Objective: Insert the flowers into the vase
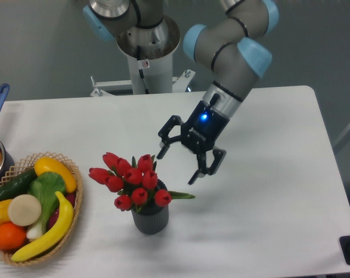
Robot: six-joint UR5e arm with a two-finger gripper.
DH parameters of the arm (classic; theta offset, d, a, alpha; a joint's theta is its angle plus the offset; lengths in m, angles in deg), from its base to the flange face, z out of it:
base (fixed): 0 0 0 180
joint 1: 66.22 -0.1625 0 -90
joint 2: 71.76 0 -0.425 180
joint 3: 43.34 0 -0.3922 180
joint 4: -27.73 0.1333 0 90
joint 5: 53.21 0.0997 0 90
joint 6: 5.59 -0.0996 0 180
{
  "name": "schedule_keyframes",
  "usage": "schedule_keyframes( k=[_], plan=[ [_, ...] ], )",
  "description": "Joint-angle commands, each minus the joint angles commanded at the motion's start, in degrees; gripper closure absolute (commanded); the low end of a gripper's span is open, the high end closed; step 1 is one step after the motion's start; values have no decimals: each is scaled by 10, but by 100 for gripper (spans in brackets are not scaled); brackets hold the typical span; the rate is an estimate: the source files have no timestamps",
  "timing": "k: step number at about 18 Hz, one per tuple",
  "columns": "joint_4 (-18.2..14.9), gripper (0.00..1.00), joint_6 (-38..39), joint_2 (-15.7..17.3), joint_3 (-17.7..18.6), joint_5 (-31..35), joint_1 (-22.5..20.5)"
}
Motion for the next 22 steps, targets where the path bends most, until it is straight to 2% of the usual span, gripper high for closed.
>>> schedule_keyframes(
  k=[3,8,10,12,16,22],
  plan=[
    [-1,0,-2,15,-9,130,-17],
    [-13,0,-2,54,-3,221,-90],
    [-28,0,-4,69,-5,273,-98],
    [-61,0,-17,92,-12,311,-105],
    [-156,0,-148,124,-31,315,-153],
    [-231,0,-294,146,-47,314,-218]
  ],
)
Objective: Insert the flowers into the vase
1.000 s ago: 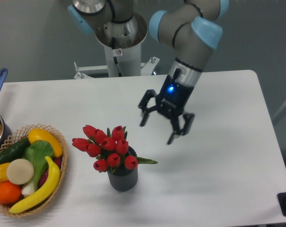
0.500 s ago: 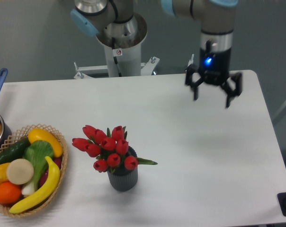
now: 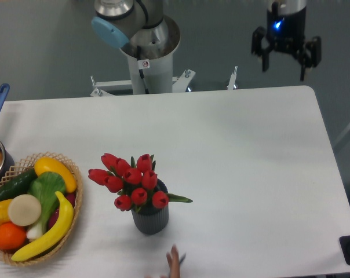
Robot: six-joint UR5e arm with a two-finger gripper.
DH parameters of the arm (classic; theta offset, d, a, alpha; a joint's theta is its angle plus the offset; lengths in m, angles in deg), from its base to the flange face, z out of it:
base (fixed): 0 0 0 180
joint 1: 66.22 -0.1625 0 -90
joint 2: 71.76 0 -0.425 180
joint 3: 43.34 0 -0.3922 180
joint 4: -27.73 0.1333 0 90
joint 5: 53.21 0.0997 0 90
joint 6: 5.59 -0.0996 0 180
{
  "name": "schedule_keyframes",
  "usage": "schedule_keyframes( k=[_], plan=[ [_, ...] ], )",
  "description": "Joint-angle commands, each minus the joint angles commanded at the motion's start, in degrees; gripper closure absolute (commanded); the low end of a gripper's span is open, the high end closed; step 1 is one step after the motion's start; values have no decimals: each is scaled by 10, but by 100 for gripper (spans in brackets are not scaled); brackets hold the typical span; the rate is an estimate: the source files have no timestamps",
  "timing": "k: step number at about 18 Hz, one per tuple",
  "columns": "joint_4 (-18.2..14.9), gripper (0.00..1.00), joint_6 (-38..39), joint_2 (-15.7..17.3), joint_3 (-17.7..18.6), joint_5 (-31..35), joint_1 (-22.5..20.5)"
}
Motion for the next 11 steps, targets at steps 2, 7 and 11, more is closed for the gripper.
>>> schedule_keyframes(
  k=[2,7,11],
  plan=[
    [-20,0,-56,10,1,-1,-21],
    [-26,0,-103,13,4,2,-34],
    [-27,0,-103,14,6,1,-34]
  ],
)
